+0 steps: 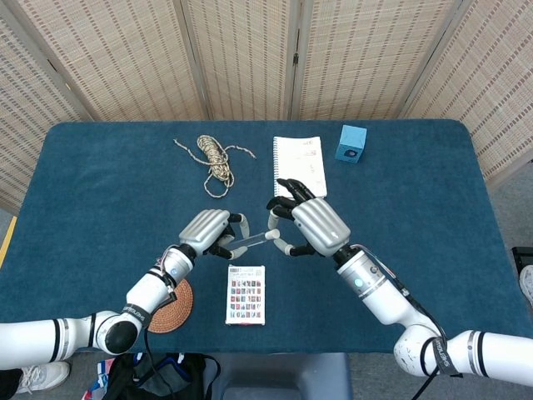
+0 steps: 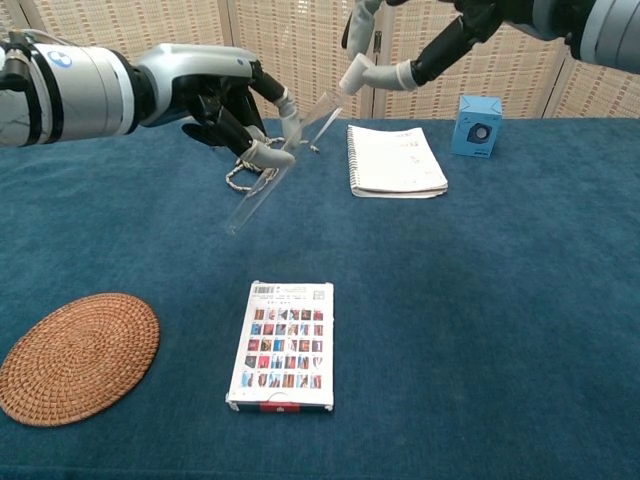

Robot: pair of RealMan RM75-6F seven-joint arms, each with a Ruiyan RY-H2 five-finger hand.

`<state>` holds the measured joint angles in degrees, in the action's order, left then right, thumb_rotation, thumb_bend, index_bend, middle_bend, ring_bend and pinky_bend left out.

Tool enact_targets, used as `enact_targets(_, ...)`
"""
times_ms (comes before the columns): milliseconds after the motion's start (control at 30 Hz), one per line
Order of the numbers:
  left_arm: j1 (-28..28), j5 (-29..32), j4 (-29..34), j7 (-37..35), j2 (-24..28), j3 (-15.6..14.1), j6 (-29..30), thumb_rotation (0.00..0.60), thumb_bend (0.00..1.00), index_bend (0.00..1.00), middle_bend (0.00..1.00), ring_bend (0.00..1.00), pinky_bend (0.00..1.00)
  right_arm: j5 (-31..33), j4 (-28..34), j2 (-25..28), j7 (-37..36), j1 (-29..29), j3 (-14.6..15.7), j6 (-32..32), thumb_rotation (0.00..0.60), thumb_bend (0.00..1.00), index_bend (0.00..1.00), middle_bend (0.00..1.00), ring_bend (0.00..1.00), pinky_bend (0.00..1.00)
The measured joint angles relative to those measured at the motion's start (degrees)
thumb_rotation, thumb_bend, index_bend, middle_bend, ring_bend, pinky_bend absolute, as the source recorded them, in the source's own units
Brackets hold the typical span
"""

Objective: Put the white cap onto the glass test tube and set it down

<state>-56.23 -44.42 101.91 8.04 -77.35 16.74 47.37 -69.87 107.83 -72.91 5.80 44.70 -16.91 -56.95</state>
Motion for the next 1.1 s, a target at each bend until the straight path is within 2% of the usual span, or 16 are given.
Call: enact_targets(1100, -2.11, 2.15, -0.78, 0.61, -0.88, -1.21, 0.35, 0.600, 0.40, 0.59, 0.99, 0.95, 1.00, 1.39, -1.25, -1.11, 0.00, 1.59, 1.09, 1.23, 0.600, 0.55, 0.69, 0.30, 0.00, 0.00)
